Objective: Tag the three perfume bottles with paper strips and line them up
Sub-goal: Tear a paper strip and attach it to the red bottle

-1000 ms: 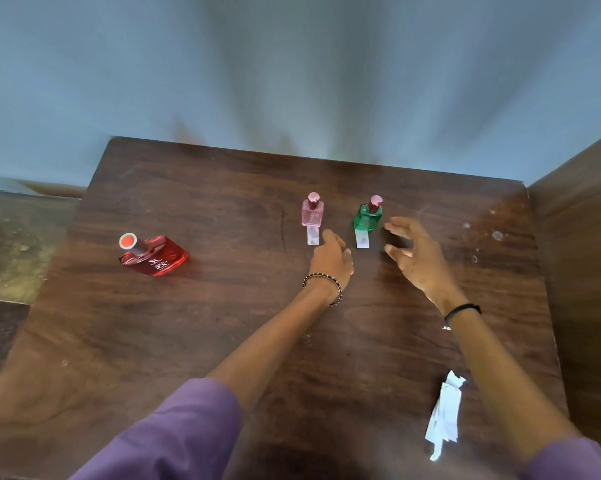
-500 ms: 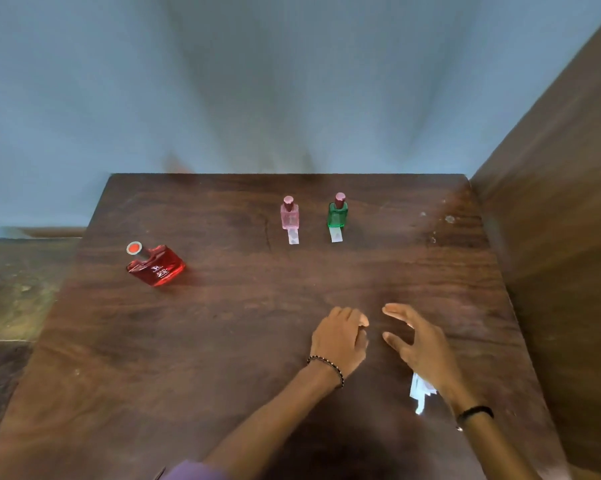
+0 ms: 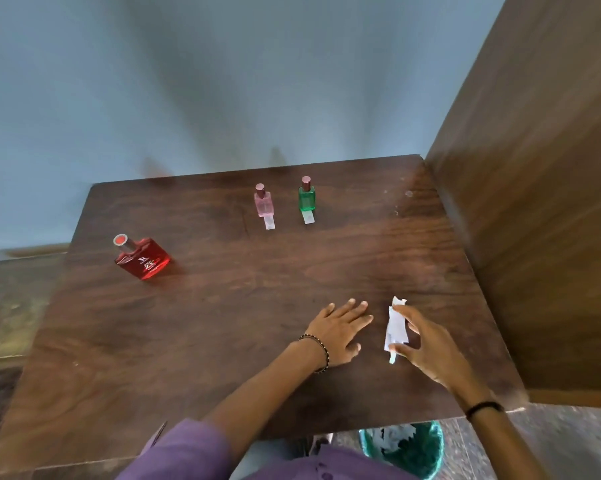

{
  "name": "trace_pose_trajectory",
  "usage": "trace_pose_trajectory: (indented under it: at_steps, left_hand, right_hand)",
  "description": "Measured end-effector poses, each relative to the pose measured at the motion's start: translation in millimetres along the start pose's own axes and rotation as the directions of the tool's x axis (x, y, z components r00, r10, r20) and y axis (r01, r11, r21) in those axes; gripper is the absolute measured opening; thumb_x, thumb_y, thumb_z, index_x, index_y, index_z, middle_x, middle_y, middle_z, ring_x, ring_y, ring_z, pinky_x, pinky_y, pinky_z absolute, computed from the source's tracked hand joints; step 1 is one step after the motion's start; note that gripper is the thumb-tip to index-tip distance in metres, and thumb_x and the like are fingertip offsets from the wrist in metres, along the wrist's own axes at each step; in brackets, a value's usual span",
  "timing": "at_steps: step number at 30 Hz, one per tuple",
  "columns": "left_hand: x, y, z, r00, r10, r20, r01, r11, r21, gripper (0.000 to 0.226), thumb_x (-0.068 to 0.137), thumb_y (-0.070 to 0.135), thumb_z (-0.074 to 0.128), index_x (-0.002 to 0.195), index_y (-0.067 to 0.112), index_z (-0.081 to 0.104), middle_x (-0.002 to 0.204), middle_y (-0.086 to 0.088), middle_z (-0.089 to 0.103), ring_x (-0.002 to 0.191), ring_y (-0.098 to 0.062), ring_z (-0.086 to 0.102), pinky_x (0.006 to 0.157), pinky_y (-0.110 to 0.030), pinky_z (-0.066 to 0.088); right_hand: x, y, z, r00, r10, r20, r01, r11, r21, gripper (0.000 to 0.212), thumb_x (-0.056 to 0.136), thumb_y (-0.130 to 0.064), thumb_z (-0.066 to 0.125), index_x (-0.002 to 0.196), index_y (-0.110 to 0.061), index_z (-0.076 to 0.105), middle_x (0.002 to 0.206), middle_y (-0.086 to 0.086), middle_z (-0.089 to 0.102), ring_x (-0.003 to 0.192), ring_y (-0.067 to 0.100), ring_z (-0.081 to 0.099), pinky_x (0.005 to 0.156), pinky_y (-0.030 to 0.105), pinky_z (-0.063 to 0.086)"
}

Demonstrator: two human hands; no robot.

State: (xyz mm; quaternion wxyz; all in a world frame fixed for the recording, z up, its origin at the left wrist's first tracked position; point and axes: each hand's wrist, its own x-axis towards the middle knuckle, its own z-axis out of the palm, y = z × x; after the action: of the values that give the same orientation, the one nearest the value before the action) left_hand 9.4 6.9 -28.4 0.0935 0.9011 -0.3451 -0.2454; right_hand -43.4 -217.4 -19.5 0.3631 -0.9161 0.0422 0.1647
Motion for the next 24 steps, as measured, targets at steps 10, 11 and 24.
trace_pose_trajectory:
  at_steps: [10, 11, 24]
  left_hand:
    - [0.3, 0.0, -4.0, 0.999, -0.008, 0.039, 0.007, 1.000, 0.004, 0.064, 0.098, 0.028, 0.046, 0.155, 0.026, 0.018, 0.165, 0.006, 0.000, 0.152, -0.016, 0.000, 0.121, -0.044, 0.009]
    - [0.0, -0.2, -4.0, 0.999, -0.009, 0.037, 0.009, 1.000, 0.006, 0.064, 0.098, 0.029, 0.046, 0.155, 0.026, 0.018, 0.165, 0.006, 0.000, 0.152, -0.016, 0.000, 0.121, -0.045, 0.009]
    - [-0.9, 10.0, -4.7, 1.000, -0.013, 0.017, 0.011, 0.995, 0.100, 0.064, 0.097, 0.028, 0.045, 0.154, 0.033, 0.015, 0.165, 0.000, 0.005, 0.151, -0.024, 0.006, 0.118, -0.047, 0.017]
  right_hand:
    - [4.5, 4.2, -7.0, 0.996, 0.048, 0.074, -0.063, 0.975, 0.215, 0.073, 0.069, -0.009, 0.092, 0.134, -0.019, 0.059, 0.136, -0.014, 0.055, 0.119, -0.001, 0.056, 0.088, -0.004, 0.039]
    - [5.6, 5.4, -6.6, 0.996, 0.049, 0.073, -0.064, 0.971, 0.232, 0.072, 0.070, -0.008, 0.092, 0.133, -0.019, 0.059, 0.136, -0.013, 0.056, 0.122, 0.003, 0.057, 0.088, -0.003, 0.040]
    - [-0.2, 3.6, -10.9, 0.998, 0.007, 0.064, -0.028, 0.943, 0.332, 0.066, 0.073, 0.002, 0.087, 0.127, -0.025, 0.060, 0.139, -0.002, 0.060, 0.126, 0.008, 0.057, 0.106, 0.019, 0.047]
